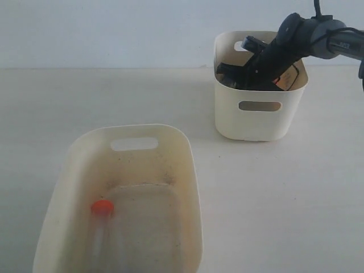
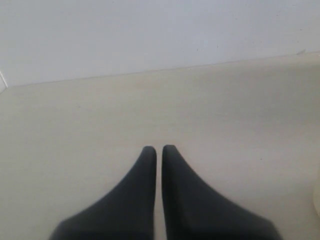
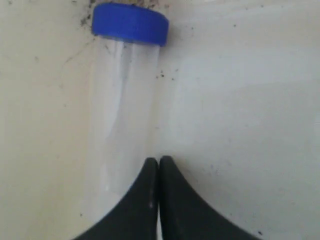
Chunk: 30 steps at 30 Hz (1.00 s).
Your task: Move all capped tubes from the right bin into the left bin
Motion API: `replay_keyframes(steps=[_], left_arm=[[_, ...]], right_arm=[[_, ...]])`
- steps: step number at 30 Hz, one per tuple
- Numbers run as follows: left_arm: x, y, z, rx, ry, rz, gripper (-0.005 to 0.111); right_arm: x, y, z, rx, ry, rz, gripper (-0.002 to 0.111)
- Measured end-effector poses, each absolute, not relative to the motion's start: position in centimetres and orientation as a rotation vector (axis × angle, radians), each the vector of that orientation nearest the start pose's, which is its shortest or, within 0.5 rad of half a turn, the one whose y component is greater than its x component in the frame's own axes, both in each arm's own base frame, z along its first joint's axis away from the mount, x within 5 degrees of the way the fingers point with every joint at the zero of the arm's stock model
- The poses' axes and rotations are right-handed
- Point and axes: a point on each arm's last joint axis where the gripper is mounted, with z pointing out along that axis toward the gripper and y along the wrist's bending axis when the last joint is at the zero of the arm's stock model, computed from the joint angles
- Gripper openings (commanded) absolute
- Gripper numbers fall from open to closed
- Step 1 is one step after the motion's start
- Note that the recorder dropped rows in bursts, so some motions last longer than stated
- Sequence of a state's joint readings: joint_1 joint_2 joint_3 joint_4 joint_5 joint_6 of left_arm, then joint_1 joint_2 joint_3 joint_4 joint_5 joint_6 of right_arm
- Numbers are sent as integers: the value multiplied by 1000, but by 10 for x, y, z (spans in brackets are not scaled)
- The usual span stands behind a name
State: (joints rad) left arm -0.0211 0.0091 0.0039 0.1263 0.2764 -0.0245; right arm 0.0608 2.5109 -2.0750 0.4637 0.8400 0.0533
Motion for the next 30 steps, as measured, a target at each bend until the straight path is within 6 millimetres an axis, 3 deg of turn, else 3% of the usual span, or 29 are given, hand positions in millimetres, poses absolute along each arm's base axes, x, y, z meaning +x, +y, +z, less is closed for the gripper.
replay_keyframes(steps=[5, 7, 21, 30], left_arm=[[56, 2, 187, 80, 1770, 85, 4], [56, 2, 187, 80, 1770, 85, 4], [56, 2, 187, 80, 1770, 85, 4], [56, 2, 187, 80, 1770, 85, 4]], right_arm=[[527, 62, 117, 338, 2712, 602, 47], [527, 59, 120, 342, 2714, 601, 56], [534, 63, 155, 390, 2554, 631, 57], [538, 61, 155, 415, 2509, 617, 57]])
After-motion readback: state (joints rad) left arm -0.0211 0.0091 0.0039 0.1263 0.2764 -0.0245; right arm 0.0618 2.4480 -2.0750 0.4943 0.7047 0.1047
